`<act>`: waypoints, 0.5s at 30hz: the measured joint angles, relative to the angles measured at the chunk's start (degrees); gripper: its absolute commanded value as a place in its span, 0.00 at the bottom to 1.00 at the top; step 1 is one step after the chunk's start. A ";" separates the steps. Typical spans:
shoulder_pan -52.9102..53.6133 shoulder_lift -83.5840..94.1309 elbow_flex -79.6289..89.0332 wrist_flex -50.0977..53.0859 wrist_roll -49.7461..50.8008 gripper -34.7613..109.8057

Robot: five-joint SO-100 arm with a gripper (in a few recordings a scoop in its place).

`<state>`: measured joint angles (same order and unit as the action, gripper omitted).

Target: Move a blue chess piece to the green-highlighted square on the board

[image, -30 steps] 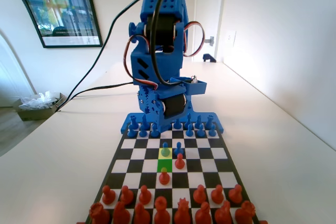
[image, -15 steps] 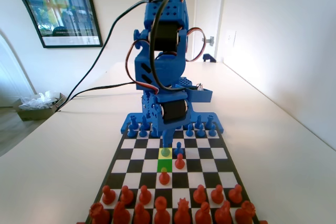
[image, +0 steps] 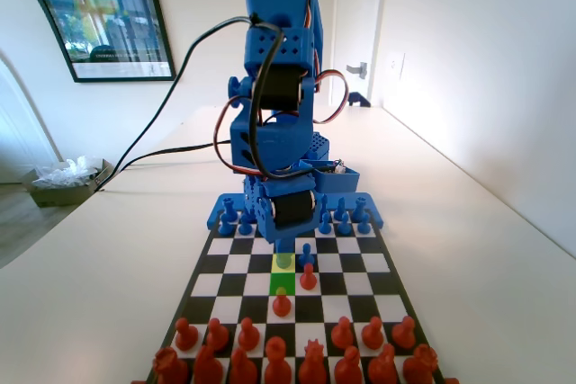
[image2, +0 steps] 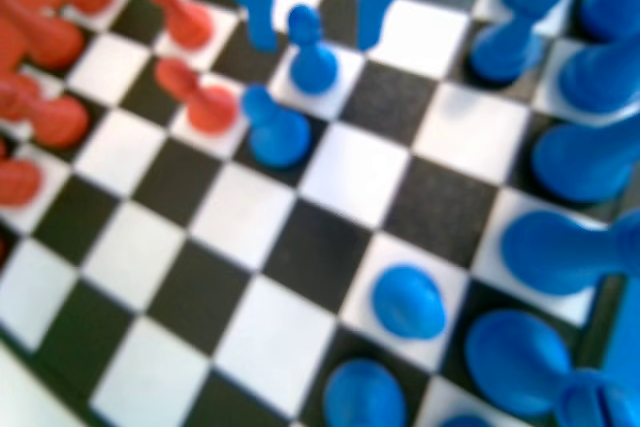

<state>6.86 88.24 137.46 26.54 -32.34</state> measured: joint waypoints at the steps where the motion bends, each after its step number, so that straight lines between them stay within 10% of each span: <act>1: 0.00 0.00 0.00 0.00 0.09 0.30; 15: 0.00 0.00 -0.18 -0.88 0.09 0.28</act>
<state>6.86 88.24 137.29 25.66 -32.26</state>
